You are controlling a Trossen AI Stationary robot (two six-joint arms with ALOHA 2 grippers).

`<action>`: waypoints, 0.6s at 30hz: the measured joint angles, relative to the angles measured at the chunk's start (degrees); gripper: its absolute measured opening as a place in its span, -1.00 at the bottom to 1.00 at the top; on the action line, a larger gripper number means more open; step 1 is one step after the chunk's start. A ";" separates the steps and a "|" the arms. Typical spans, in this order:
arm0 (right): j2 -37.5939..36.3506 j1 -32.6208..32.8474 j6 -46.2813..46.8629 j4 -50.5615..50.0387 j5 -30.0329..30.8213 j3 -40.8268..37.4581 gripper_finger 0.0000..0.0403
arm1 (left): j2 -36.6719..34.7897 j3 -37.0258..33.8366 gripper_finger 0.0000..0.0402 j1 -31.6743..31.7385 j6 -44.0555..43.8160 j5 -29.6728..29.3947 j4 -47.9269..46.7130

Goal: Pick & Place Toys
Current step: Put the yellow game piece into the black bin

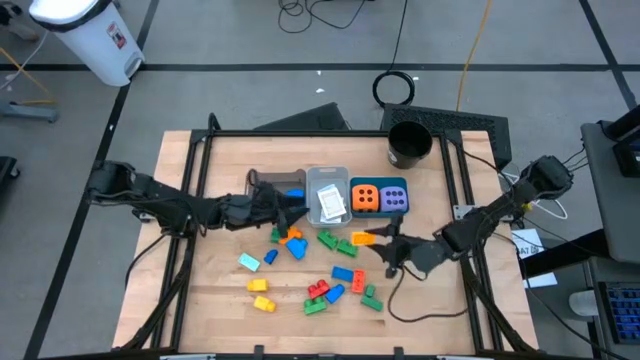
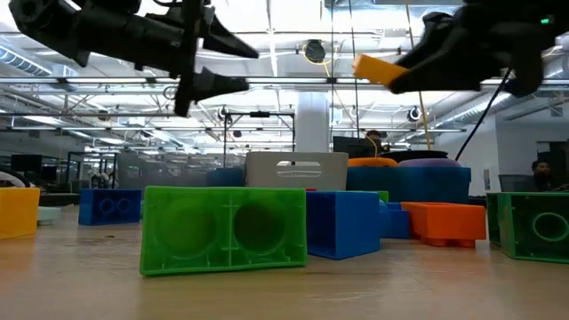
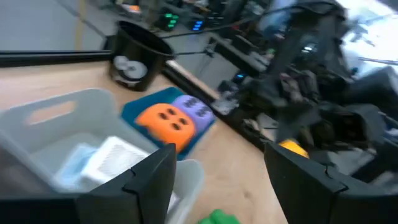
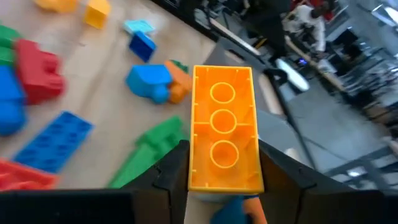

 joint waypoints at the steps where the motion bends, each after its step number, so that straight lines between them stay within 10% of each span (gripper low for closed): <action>1: 0.68 -0.83 -1.45 0.03 0.22 0.62 -0.32 | 1.28 0.48 0.26 -0.21 0.36 0.94 1.49; 18: 6.30 -1.88 -11.28 0.24 8.87 4.88 -0.32 | 23.18 24.48 0.26 -0.23 6.25 14.28 -6.01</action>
